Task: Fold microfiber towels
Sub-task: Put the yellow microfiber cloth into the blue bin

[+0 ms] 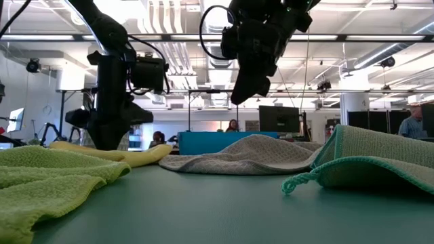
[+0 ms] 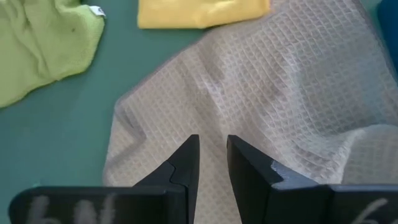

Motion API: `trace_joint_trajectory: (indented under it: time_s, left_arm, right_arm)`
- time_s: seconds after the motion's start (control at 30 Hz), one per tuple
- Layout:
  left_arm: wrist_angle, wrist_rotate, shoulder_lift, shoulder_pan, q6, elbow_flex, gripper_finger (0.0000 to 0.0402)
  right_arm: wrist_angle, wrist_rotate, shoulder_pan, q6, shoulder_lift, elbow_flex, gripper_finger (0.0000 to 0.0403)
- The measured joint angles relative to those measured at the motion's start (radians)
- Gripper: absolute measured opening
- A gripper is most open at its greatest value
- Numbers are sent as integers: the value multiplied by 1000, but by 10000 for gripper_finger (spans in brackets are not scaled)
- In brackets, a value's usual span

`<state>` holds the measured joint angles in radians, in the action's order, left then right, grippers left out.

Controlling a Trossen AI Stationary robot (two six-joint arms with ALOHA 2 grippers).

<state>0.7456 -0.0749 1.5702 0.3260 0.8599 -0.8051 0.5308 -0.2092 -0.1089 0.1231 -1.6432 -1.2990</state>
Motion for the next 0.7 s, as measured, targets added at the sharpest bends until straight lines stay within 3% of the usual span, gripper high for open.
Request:
trace_joint_trajectory:
  time_s: [0.2,0.43,0.7]
  left_arm:
    - [-4,-100,-18,-9,-58,3,12]
    - [-2,-90,-45,-17,-105,4,12]
    - [-4,-88,-47,-35,-178,11,13]
  right_arm:
    - [1,0,5,113,0,5,73]
    - [7,0,22,236,0,5,76]
    - [13,-8,55,439,0,5,138]
